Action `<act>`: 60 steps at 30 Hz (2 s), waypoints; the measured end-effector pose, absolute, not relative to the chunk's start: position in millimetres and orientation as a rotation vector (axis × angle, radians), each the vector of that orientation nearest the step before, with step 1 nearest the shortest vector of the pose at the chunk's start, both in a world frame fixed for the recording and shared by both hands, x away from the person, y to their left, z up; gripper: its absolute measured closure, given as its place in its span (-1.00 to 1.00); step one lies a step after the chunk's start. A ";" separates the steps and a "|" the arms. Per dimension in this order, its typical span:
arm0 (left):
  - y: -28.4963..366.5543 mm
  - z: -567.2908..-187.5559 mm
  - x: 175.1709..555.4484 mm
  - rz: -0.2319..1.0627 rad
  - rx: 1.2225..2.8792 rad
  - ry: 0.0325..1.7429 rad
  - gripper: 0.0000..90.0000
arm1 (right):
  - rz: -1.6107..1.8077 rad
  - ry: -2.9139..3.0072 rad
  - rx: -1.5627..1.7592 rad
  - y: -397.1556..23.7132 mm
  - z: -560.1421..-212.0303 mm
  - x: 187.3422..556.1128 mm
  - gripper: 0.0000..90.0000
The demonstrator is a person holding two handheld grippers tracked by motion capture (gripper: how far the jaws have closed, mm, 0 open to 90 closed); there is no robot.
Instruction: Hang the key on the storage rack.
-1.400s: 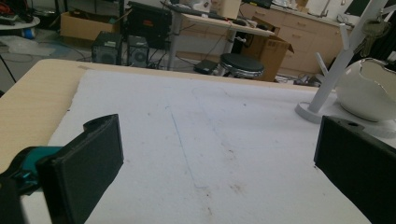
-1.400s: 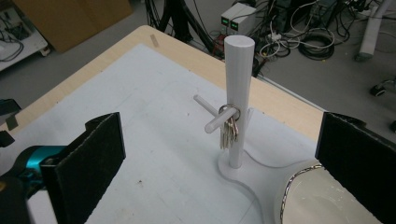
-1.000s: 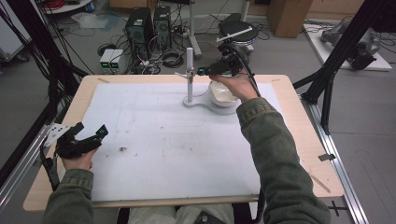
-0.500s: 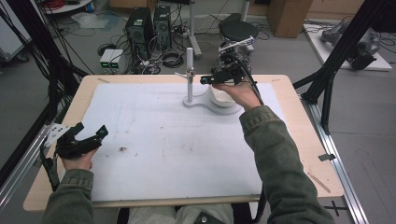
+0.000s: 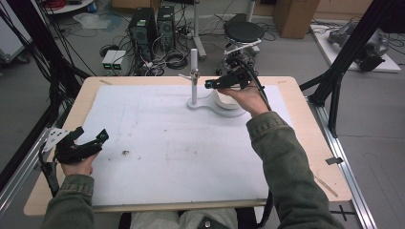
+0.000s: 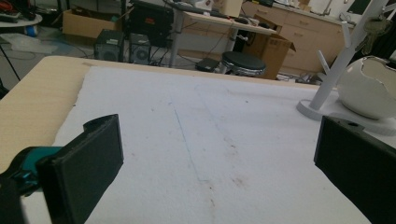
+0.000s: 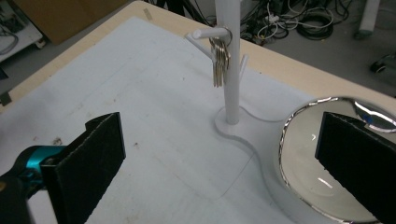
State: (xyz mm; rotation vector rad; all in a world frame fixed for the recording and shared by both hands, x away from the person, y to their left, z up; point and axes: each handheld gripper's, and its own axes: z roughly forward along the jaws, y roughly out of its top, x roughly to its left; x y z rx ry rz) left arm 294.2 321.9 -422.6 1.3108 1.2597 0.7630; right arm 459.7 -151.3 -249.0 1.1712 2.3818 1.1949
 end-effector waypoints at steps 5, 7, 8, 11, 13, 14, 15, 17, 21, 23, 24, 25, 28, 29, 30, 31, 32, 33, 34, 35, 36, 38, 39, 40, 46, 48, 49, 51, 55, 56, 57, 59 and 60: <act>320.9 -422.7 293.7 0.760 1.317 1.256 -0.96 | 1.154 2.364 1.210 -162.5 -261.3 455.7 -0.99; 321.0 -422.9 293.6 0.757 1.319 1.257 -0.96 | 1.172 2.361 1.217 -167.1 -265.8 453.1 -0.99; 321.2 -422.9 293.6 0.757 1.322 1.259 -0.96 | 1.174 2.360 1.217 -168.5 -267.5 452.4 -0.99; 321.4 -423.1 293.4 0.754 1.319 1.261 -0.96 | 1.180 2.359 1.231 -173.8 -273.8 449.5 -0.99; 321.5 -423.1 293.2 0.752 1.319 1.261 -0.96 | 1.181 2.357 1.241 -178.0 -278.2 447.2 -0.99; 321.6 -423.2 293.0 0.753 1.319 1.262 -0.96 | 1.184 2.356 1.247 -180.2 -280.5 445.9 -0.99; 321.6 -423.2 292.9 0.753 1.317 1.263 -0.96 | 1.179 2.360 1.252 -182.7 -282.6 444.9 -0.99; 321.9 -423.2 292.5 0.753 1.315 1.266 -0.96 | 1.184 2.347 1.269 -188.4 -287.1 442.4 -0.99; 323.3 -423.1 291.7 0.752 1.311 1.268 -0.96 | 1.195 2.322 1.292 -197.8 -294.7 437.5 -0.99; 324.9 -423.7 291.7 0.736 1.312 1.271 -0.96 | 1.197 2.311 1.294 -202.5 -298.9 435.0 -0.99; 325.2 -424.0 291.7 0.734 1.308 1.274 -0.96 | 1.194 2.312 1.292 -204.6 -301.9 433.4 -0.99; 325.5 -424.2 291.6 0.734 1.305 1.276 -0.96 | 1.192 2.307 1.294 -206.4 -304.4 431.8 -0.99; 326.5 -423.9 290.7 0.736 1.297 1.279 -0.96 | 1.199 2.295 1.305 -211.8 -311.9 428.2 -0.99; 326.8 -424.0 290.6 0.734 1.297 1.279 -0.96 | 1.208 2.283 1.314 -214.5 -314.9 426.1 -0.99; 327.0 -424.0 290.6 0.732 1.295 1.281 -0.96 | 1.217 2.276 1.315 -216.0 -316.8 425.0 -0.99; 327.0 -424.0 290.5 0.731 1.294 1.281 -0.96 | 1.228 2.271 1.321 -218.3 -319.4 423.3 -0.99; 327.0 -424.0 290.4 0.730 1.294 1.281 -0.96 | 1.236 2.264 1.327 -220.6 -322.2 422.0 -0.99; 326.9 -423.9 290.1 0.729 1.298 1.280 -0.96 | 1.237 2.255 1.328 -222.9 -325.1 420.8 -0.99; 326.8 -423.9 290.0 0.729 1.299 1.280 -0.96 | 1.233 2.243 1.337 -226.0 -328.6 419.1 -0.99; 326.7 -423.9 289.9 0.731 1.301 1.278 -0.96 | 1.232 2.239 1.340 -228.1 -330.5 418.4 -0.99; 326.7 -423.9 289.9 0.731 1.301 1.278 -0.96 | 1.226 2.230 1.350 -230.5 -333.0 417.1 -0.99; 326.7 -423.8 289.5 0.732 1.305 1.280 -0.96 | 1.223 2.221 1.355 -234.8 -338.0 414.6 -0.99; 326.8 -423.8 289.3 0.732 1.309 1.280 -0.96 | 1.225 2.218 1.356 -236.4 -340.8 413.1 -0.99; 326.7 -423.8 289.2 0.731 1.309 1.280 -0.96 | 1.213 2.213 1.362 -237.6 -343.9 410.8 -0.99; 324.7 -423.9 288.7 0.726 1.333 1.276 -0.96 | 1.198 2.180 1.358 -240.9 -355.5 401.5 -0.99; 324.5 -423.7 288.4 0.720 1.329 1.275 -0.96 | 1.193 2.169 1.355 -241.8 -358.9 399.4 -0.99; 324.7 -423.7 288.3 0.719 1.328 1.274 -0.96 | 1.197 2.169 1.358 -242.5 -360.5 398.5 -0.99; 324.9 -423.7 288.1 0.719 1.332 1.276 -0.96 | 1.196 2.165 1.368 -243.8 -364.5 397.0 -0.99; 324.8 -423.7 287.8 0.720 1.329 1.278 -0.96 | 1.154 2.162 1.365 -245.0 -371.0 394.4 -0.99; 324.8 -423.7 287.6 0.720 1.328 1.278 -0.96 | 1.164 2.152 1.357 -246.0 -371.8 393.2 -0.99; 324.8 -423.6 287.3 0.721 1.331 1.277 -0.96 | 1.174 2.141 1.370 -246.5 -372.5 391.9 -0.99; 324.6 -423.3 286.7 0.721 1.330 1.279 -0.96 | 1.183 2.126 1.365 -248.4 -375.3 389.6 -0.99; 324.5 -423.3 286.4 0.721 1.328 1.278 -0.96 | 1.182 2.117 1.367 -249.4 -377.1 388.4 -0.99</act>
